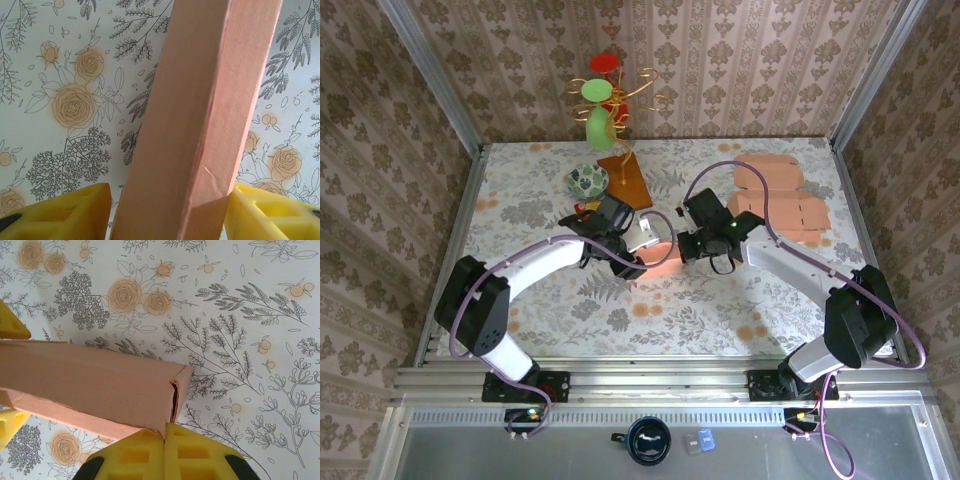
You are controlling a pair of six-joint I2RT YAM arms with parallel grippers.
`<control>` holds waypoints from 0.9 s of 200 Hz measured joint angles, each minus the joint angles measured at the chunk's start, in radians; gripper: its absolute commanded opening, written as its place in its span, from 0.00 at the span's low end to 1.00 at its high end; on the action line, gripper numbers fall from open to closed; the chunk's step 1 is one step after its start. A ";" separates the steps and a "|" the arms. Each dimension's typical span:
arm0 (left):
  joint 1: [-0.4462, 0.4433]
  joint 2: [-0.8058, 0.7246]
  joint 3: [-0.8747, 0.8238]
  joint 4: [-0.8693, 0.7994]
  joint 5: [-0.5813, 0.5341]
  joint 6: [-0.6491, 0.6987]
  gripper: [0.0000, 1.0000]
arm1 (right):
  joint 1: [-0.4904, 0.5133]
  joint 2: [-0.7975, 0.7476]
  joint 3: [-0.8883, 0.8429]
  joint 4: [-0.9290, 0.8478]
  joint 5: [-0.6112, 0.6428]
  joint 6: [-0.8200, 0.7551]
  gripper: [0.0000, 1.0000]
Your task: Fold the paper box
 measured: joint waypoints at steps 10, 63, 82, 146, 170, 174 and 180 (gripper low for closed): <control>0.000 -0.004 -0.005 0.002 0.000 -0.005 0.60 | 0.005 0.007 0.001 0.006 0.011 0.010 0.00; 0.000 -0.017 -0.014 0.003 -0.010 -0.017 0.53 | 0.017 0.050 0.048 -0.005 0.048 0.061 0.00; 0.000 -0.018 -0.014 0.003 -0.018 -0.023 0.58 | 0.023 0.055 0.053 -0.010 0.063 0.069 0.00; 0.022 -0.146 -0.042 0.038 -0.037 -0.162 0.71 | 0.032 0.067 0.071 -0.024 0.090 0.082 0.00; 0.025 -0.233 -0.082 0.056 -0.053 -0.245 0.69 | 0.040 0.084 0.097 -0.045 0.097 0.092 0.00; 0.026 -0.246 -0.087 0.055 -0.056 -0.260 0.68 | 0.041 0.087 0.101 -0.048 0.098 0.092 0.00; 0.029 -0.266 -0.094 0.055 -0.064 -0.283 0.66 | 0.043 0.091 0.108 -0.053 0.100 0.093 0.00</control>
